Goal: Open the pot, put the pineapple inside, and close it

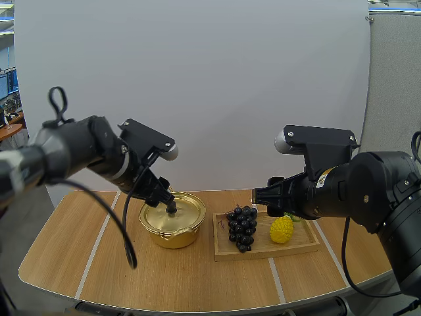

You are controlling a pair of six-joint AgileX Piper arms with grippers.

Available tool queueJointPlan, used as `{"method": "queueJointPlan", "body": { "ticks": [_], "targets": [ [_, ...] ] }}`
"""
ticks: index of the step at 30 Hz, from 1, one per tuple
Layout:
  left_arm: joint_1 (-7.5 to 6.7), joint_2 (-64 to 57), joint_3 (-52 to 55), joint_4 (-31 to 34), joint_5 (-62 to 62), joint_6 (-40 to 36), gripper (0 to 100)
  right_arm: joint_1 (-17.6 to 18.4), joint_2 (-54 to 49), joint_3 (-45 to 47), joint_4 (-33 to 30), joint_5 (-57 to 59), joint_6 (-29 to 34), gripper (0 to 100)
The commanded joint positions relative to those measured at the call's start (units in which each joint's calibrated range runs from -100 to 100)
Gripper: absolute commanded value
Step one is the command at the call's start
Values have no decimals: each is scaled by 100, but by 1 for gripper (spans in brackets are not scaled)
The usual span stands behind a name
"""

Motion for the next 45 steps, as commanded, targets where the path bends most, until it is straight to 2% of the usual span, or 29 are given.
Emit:
{"method": "queueJointPlan", "body": {
  "ticks": [1,9,15,28,29,34,45],
  "targets": [
    [-145,548,-322,17,33,75,100,-32,3,-38,28,-168,18,100],
    [-181,2098,-1194,294,342,-7,100,-32,3,-38,29,-121,18,100],
    [-181,2787,-1593,294,490,-10,100,-32,3,-38,29,-103,18,100],
    [-181,2945,-1693,294,607,-10,100,-32,3,-38,29,-103,18,100],
    [-181,2945,-1693,279,683,-10,86,-32,3,-38,29,-103,18,100],
    [-181,2945,-1693,270,1059,-10,1,-32,3,-38,29,-103,18,100],
    [-181,2620,-1958,254,1911,-111,0,-32,3,-38,29,-103,18,100]
  ]
}}
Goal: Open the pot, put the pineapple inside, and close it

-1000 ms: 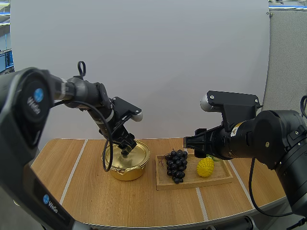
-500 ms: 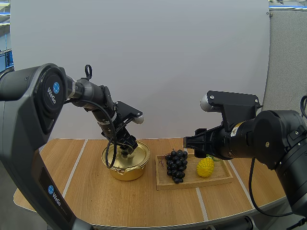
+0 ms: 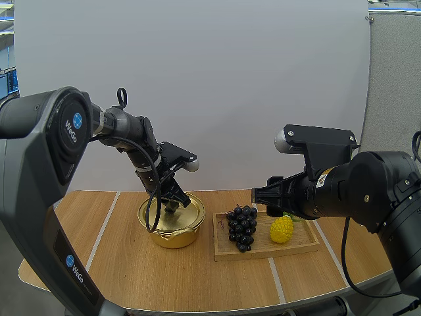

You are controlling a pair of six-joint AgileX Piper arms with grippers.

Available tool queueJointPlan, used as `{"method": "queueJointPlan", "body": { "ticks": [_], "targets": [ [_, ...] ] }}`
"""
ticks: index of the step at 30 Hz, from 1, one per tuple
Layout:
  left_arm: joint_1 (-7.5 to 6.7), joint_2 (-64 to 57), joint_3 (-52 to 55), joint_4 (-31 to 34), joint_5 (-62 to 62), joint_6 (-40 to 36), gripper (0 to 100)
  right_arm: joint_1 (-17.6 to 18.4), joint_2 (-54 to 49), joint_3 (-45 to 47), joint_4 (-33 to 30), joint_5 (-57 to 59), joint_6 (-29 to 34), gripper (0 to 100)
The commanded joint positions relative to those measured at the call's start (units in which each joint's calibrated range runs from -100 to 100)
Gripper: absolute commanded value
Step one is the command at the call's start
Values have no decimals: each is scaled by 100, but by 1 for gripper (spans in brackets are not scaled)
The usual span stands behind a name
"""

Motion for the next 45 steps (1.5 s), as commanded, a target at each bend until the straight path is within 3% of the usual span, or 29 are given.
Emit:
{"method": "queueJointPlan", "body": {
  "ticks": [1,15,25,30,36,42,45],
  "targets": [
    [-9,-320,-265,-13,589,-62,0,-32,-7,-38,5,-87,18,100],
    [-9,-2290,-2684,65,1196,-365,0,-32,-7,-38,5,-87,18,100],
    [-9,-2791,-4670,139,1064,-566,0,-32,-7,-38,45,-86,18,100],
    [-9,-2806,-5141,308,732,-632,0,-32,-7,-38,56,-86,18,100],
    [-9,-2831,-5166,308,-858,-632,0,-32,-7,-38,56,-86,18,100],
    [-9,-2831,-5166,308,-1758,-632,0,-32,148,-38,-6,-213,435,100],
    [-9,-2831,-5166,308,-1845,-632,0,-32,597,-38,-327,-475,836,100]
  ]
}}
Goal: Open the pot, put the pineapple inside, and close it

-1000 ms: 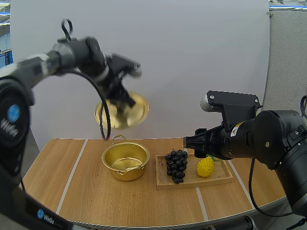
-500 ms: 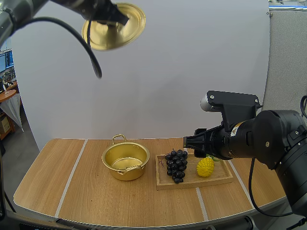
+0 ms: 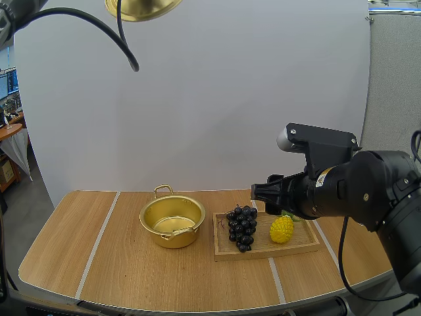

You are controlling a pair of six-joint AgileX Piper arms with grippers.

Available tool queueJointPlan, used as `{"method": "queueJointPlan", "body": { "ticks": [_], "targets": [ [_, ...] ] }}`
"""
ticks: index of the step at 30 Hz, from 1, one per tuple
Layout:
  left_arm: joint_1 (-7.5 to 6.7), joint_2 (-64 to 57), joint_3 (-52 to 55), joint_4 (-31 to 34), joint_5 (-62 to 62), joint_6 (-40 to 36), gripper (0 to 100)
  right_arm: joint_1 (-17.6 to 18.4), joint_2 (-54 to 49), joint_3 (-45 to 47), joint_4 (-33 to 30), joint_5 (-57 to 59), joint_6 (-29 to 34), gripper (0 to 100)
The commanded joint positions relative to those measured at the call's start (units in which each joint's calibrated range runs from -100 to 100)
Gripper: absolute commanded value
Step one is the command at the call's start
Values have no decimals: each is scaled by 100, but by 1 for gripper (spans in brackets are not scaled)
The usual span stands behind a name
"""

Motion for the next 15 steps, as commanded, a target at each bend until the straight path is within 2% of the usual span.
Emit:
{"method": "queueJointPlan", "body": {
  "ticks": [1,8,15],
  "targets": [
    [-9,-63,-58,28,-512,-56,0,-32,666,-50,-474,-522,691,100],
    [-9,-63,-58,28,-495,-56,0,-32,2452,-138,-1291,-876,1987,100],
    [-9,-63,-58,28,-495,-56,0,-32,3624,-993,-1429,-405,2814,100]
  ]
}}
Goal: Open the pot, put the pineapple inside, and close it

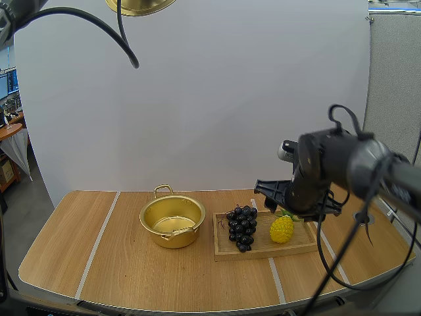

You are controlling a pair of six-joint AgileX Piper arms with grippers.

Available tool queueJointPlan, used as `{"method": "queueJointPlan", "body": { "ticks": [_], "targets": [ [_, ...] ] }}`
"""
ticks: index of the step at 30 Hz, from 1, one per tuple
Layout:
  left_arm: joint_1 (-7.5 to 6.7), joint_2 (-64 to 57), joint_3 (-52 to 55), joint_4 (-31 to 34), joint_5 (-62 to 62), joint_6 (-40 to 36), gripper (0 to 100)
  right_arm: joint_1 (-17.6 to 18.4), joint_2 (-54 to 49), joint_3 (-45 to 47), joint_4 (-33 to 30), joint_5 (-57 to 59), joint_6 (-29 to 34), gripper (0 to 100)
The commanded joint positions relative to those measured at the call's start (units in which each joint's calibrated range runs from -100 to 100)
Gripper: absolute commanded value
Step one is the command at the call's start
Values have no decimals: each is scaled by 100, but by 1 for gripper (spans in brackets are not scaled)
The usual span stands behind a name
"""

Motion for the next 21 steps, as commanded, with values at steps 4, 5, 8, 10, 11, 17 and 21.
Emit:
{"method": "queueJointPlan", "body": {
  "ticks": [4,5,8,10,11,17,21],
  "targets": [
    [-9,-63,-58,28,-197,-56,0,-32,914,-1036,-134,368,1069,100],
    [-9,-63,-58,28,-197,-56,0,-32,995,-1097,-149,395,1153,100],
    [-9,-63,-58,28,-197,-56,0,-32,1267,-1228,-281,432,1362,100],
    [-9,-63,-58,28,-197,-56,0,-32,1475,-1237,-513,416,1590,100],
    [-9,-63,-58,28,-197,-56,0,-32,1583,-1237,-651,416,1715,100],
    [-9,-63,-58,28,-197,-56,0,-32,2135,-1237,-885,416,2016,100],
    [-9,-63,-58,28,-197,-56,0,-32,2453,-1237,-885,416,2159,100]
  ]
}}
